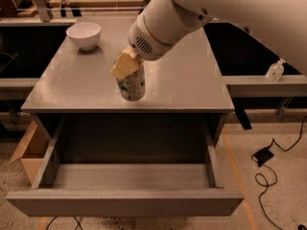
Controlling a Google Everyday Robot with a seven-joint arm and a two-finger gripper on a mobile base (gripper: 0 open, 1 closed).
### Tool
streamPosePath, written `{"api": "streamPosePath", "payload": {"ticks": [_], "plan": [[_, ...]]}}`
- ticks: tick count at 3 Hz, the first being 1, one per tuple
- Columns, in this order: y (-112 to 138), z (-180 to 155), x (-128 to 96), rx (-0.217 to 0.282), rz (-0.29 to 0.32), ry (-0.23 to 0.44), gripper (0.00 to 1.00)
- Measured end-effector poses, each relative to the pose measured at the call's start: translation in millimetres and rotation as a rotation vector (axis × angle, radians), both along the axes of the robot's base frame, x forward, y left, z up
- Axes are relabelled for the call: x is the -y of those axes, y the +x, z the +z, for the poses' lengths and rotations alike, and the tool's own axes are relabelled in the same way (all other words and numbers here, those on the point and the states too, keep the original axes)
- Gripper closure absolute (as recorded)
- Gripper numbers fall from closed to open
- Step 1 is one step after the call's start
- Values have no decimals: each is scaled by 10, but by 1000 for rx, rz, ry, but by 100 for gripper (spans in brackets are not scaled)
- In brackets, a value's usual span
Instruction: Place 7up can into top drawer
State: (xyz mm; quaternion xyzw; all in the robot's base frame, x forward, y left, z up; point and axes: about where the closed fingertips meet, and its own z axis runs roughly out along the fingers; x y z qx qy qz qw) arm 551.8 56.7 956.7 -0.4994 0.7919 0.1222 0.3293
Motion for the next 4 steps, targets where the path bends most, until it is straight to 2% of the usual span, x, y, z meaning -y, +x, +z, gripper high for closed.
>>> {"api": "streamPosePath", "payload": {"ticks": [1, 2, 3, 4], "plan": [[-404, -15, 64, -47, 10, -33, 100], [-756, -155, 160, -102, -23, -65, 100], [-744, -224, 196, -105, -27, -63, 100], [-770, -468, 352, -114, -53, -56, 100]]}}
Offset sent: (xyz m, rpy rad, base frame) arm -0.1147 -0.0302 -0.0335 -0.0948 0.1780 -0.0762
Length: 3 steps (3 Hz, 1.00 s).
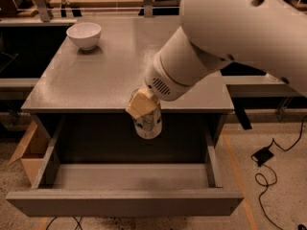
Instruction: Place 7up can into top drawer
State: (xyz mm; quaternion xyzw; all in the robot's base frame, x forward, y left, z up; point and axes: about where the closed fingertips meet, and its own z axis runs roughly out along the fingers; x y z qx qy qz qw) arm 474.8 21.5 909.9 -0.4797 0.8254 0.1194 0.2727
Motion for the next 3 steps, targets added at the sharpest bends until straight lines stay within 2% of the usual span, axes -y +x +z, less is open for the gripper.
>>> {"api": "streamPosePath", "payload": {"ticks": [3], "plan": [[-38, -676, 403, 20, -140, -13, 100]]}}
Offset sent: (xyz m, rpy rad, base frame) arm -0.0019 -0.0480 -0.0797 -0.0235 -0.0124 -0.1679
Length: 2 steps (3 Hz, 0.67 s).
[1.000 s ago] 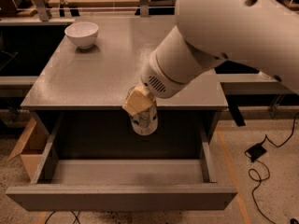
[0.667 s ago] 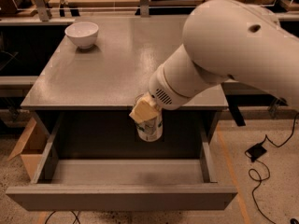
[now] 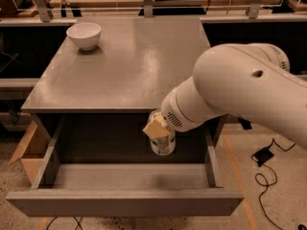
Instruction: Place 7up can into top drawer
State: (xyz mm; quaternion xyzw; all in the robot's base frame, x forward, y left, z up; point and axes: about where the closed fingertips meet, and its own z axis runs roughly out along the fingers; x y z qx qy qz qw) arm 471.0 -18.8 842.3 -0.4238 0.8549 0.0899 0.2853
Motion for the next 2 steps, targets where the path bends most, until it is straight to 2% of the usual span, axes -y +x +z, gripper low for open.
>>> {"api": "streamPosePath", "payload": {"ticks": [2], "plan": [[16, -411, 192, -4, -80, -11, 100]]}}
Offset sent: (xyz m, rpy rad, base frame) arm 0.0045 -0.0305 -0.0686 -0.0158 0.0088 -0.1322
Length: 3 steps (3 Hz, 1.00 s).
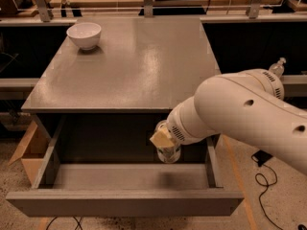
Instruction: Place 7up can into top drawer
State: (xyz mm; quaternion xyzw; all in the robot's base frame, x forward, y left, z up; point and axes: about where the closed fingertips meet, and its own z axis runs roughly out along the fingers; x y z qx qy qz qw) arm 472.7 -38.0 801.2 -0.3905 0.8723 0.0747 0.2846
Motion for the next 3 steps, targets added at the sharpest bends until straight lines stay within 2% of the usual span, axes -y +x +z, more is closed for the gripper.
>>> {"api": "streamPosePath", "payload": {"ticks": [1, 3], "plan": [[17, -187, 57, 6, -33, 12, 100], [110, -482, 37, 28, -50, 47, 100]]}}
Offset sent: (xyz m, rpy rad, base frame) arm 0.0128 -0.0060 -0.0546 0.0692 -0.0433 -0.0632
